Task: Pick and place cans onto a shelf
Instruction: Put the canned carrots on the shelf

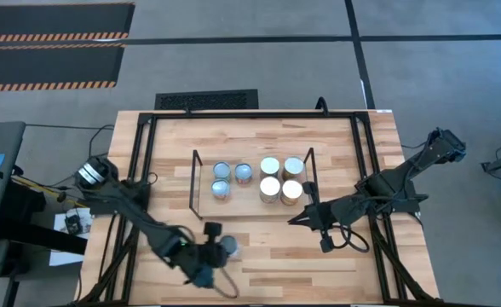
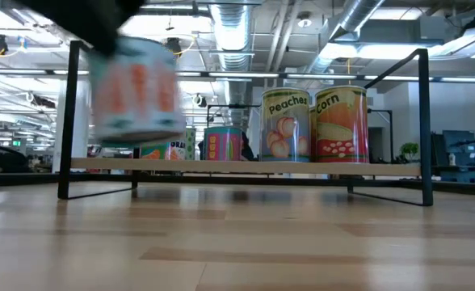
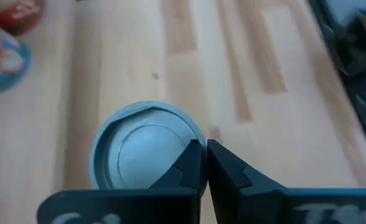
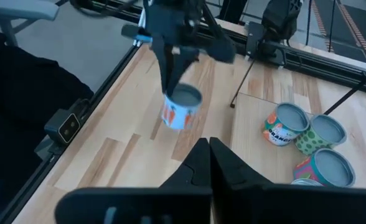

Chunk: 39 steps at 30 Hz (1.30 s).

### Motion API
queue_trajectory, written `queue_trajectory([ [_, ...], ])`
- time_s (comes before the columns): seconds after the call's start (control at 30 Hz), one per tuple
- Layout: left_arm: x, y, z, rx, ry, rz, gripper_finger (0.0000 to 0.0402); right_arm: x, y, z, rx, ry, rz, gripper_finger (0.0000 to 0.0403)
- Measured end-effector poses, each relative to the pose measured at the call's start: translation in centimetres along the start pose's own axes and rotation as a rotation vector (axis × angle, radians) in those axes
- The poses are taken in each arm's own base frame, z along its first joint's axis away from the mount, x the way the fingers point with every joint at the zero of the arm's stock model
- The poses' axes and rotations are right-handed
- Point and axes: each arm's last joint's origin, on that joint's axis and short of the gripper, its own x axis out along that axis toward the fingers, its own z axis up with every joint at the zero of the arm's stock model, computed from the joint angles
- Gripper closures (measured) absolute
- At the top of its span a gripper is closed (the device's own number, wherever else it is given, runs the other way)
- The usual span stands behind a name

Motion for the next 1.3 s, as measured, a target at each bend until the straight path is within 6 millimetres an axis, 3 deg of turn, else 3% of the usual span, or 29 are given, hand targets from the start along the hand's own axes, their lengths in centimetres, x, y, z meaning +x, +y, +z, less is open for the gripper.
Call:
queue_trajectory([
  [0.1, 1.1, 0.7, 1.2, -0.017, 0.000, 0.016, 0.0401, 0.0, 0.0, 0.0, 0.000, -0.001, 0.000, 0.0398],
  [0.37, 2.4, 2.8, 2.2, -0.058, 0.018, 0.022, 0.0401, 0.0, 0.0, 0.0, -0.001, 0.002, 0.003, 0.0398],
  [0.8, 5.0, 3.3, 1.7, -0.060, 0.066, 0.014, 0.0401, 0.0, 0.0, 0.0, 0.000, 0.002, 0.006, 0.0398],
  [0.97, 6.1, 3.3, 1.3, -0.055, 0.091, 0.014, 0.0382, 0.0, 0.0, 0.0, 0.004, 0.003, 0.006, 0.0398],
  [1.17, 5.9, 3.3, 1.4, -0.040, 0.085, 0.004, 0.0350, 0.0, 0.0, 0.0, 0.008, 0.001, 0.006, 0.0396],
  [1.3, 3.5, 3.8, 2.6, -0.011, 0.029, -0.047, 0.0340, 0.0, 0.0, 0.0, 0.002, 0.002, 0.005, 0.0399],
])
